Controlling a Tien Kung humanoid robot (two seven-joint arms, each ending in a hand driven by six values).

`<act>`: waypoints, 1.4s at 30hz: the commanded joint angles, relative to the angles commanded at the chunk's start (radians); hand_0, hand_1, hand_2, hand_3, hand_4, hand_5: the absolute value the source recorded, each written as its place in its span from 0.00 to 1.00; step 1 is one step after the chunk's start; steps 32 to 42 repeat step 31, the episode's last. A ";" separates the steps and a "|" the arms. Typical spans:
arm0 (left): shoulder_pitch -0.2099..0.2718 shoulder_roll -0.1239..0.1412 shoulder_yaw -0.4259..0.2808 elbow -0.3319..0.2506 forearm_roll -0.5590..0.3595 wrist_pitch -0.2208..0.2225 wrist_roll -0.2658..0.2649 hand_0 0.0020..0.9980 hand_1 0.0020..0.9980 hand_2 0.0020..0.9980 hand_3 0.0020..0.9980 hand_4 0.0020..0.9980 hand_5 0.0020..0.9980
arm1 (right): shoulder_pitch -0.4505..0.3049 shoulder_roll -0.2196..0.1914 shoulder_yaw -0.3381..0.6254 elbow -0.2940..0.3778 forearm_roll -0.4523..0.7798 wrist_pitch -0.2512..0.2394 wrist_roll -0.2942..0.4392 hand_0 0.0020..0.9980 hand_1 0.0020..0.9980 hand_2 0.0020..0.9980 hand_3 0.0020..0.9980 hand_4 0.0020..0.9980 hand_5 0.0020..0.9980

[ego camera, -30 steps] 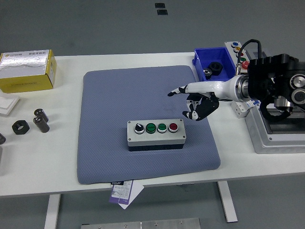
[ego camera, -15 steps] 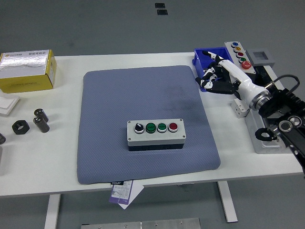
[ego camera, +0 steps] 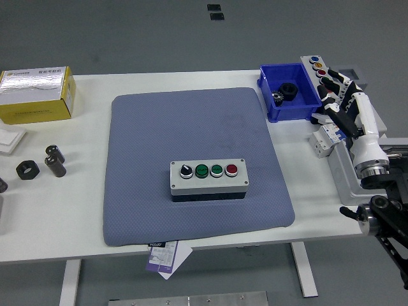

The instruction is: Pick up the button,place it on the desk,press the button,press the button

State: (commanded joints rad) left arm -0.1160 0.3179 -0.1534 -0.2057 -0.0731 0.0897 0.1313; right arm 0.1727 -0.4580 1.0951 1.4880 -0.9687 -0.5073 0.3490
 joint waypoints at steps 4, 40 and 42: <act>0.010 0.007 -0.010 -0.001 0.014 0.001 0.008 0.69 0.63 0.55 0.59 0.67 0.20 | 0.002 -0.008 0.018 -0.001 0.023 -0.010 0.021 0.87 0.83 0.80 0.81 0.90 0.69; 0.004 0.012 0.047 -0.001 -0.010 -0.009 -0.008 0.69 0.63 0.55 0.60 0.67 0.20 | -0.008 -0.016 0.036 -0.040 0.233 0.022 0.115 0.85 0.80 0.78 0.79 0.89 0.70; 0.004 0.012 0.047 -0.001 -0.010 -0.009 -0.008 0.69 0.63 0.55 0.60 0.67 0.20 | -0.008 -0.016 0.036 -0.040 0.233 0.022 0.115 0.85 0.80 0.78 0.79 0.89 0.70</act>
